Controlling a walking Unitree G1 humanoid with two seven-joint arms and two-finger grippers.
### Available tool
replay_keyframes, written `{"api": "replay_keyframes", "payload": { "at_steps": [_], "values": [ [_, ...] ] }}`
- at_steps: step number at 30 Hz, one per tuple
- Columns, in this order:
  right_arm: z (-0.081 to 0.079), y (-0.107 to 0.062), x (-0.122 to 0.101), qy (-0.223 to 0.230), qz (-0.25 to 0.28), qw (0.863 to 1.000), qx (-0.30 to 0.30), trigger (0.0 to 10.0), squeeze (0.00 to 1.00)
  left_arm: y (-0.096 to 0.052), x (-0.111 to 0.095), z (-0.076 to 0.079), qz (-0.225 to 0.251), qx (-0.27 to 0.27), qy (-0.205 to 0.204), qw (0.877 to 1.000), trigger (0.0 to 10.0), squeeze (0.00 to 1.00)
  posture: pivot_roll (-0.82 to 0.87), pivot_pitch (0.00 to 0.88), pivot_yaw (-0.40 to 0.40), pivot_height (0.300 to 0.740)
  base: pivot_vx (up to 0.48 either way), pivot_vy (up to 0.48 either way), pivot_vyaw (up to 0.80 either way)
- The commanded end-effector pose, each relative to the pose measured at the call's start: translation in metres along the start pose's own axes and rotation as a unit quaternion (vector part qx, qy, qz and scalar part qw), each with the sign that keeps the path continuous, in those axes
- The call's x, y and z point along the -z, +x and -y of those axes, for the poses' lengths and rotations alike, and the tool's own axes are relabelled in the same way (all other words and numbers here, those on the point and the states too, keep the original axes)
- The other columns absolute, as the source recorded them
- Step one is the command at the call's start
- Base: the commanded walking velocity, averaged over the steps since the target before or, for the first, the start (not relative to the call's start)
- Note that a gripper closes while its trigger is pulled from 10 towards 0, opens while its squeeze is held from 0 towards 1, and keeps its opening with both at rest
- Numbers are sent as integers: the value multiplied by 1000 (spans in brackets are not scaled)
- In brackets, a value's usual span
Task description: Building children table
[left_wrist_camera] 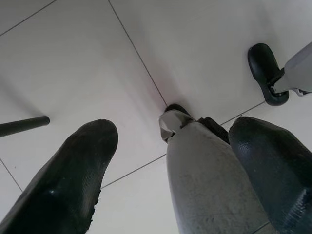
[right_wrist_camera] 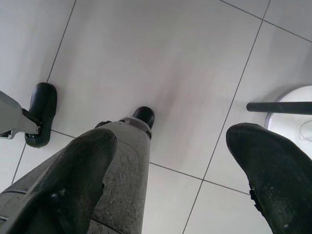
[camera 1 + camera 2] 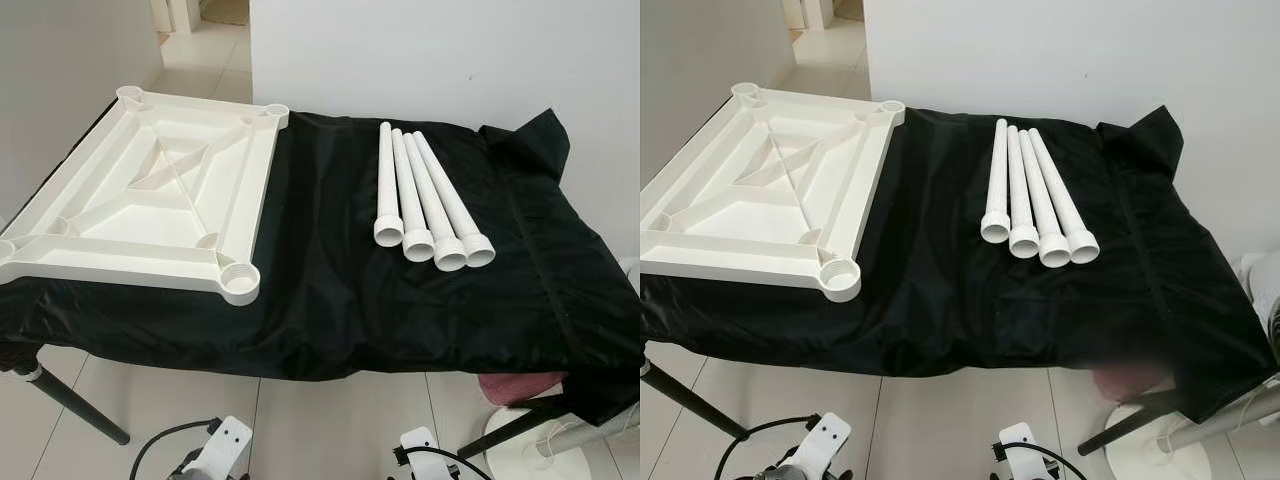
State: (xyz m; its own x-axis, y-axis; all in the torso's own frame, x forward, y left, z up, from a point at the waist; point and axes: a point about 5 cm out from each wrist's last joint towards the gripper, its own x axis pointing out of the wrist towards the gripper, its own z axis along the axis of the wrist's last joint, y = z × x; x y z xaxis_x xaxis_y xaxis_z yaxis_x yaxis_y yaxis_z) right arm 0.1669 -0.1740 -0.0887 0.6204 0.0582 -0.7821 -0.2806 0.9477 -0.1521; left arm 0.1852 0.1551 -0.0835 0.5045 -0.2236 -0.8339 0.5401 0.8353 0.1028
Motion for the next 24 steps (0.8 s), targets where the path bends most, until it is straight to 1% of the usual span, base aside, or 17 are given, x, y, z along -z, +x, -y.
{"api": "replay_keyframes", "payload": {
  "at_steps": [1, 6, 7, 8, 9, 11, 12, 13, 14, 15, 17, 20, 23, 24],
  "values": [
    [-1, -4, 13, -6, -21, 1000, -5, 10000, 0, -1, 8, 8, -9, 16, 1, 1000, 10000, 0, -24, 21, -30, 740, 0, 0, 0],
    [1, -4, 14, -13, -21, 1000, -5, 10000, 0, -2, 10, 10, -6, 33, -9, 999, 10000, 0, -21, 25, -33, 740, 0, 0, 0],
    [4, -5, 13, -18, -12, 1000, -4, 10000, 0, -3, 14, 11, -9, 44, -10, 999, 10000, 0, -14, 31, -34, 740, 0, 0, 0],
    [4, -5, 13, -18, -12, 1000, -4, 10000, 0, -3, 14, 11, -9, 44, -10, 999, 10000, 0, -14, 31, -34, 740, 0, 0, 0],
    [8, -5, 11, -23, -1, 1000, -1, 10000, 0, -4, 16, 10, -6, 52, -12, 999, 10000, 0, -15, 37, -33, 740, 0, 0, 0],
    [17, -6, 8, -20, 19, 1000, 7, 10000, 0, -6, 19, 4, -2, 49, -15, 999, 10000, 0, -17, 41, -32, 740, 0, 0, 0],
    [22, -7, 4, -15, 34, 999, 11, 10000, 0, -8, 18, 0, 12, 45, -13, 999, 10000, 0, -20, 50, -28, 740, 0, 0, 0],
    [22, -7, 4, -15, 34, 999, 11, 10000, 0, -8, 18, 0, 12, 45, -13, 999, 10000, 0, -20, 50, -28, 740, 0, 0, 0],
    [26, -7, 1, -13, 49, 999, 14, 10000, 0, -9, 15, -4, 26, 42, -14, 999, 10000, 0, -20, 50, -28, 740, 0, 0, 0],
    [26, -7, 1, -13, 49, 999, 14, 10000, 0, -9, 15, -4, 26, 42, -14, 999, 10000, 0, -20, 50, -28, 740, 0, 0, 0],
    [31, -8, -6, -6, 73, 997, 15, 10000, 0, -11, 13, -10, 49, 34, -17, 998, 10000, 0, -18, 66, -29, 740, 0, 0, 0],
    [30, -8, -9, -9, 88, 996, 6, 10000, 0, -13, 14, -12, 57, 31, -11, 998, 10000, 0, -18, 78, -29, 740, 0, 0, 0],
    [24, -9, -14, -29, 113, 993, -23, 10000, 0, -13, 7, -10, 89, 45, -5, 995, 10000, 0, -14, 94, -32, 740, 0, 0, 0],
    [24, -9, -14, -29, 113, 993, -23, 10000, 0, -13, 7, -10, 89, 45, -5, 995, 10000, 0, -14, 94, -32, 740, 0, 0, 0]
  ]
}}
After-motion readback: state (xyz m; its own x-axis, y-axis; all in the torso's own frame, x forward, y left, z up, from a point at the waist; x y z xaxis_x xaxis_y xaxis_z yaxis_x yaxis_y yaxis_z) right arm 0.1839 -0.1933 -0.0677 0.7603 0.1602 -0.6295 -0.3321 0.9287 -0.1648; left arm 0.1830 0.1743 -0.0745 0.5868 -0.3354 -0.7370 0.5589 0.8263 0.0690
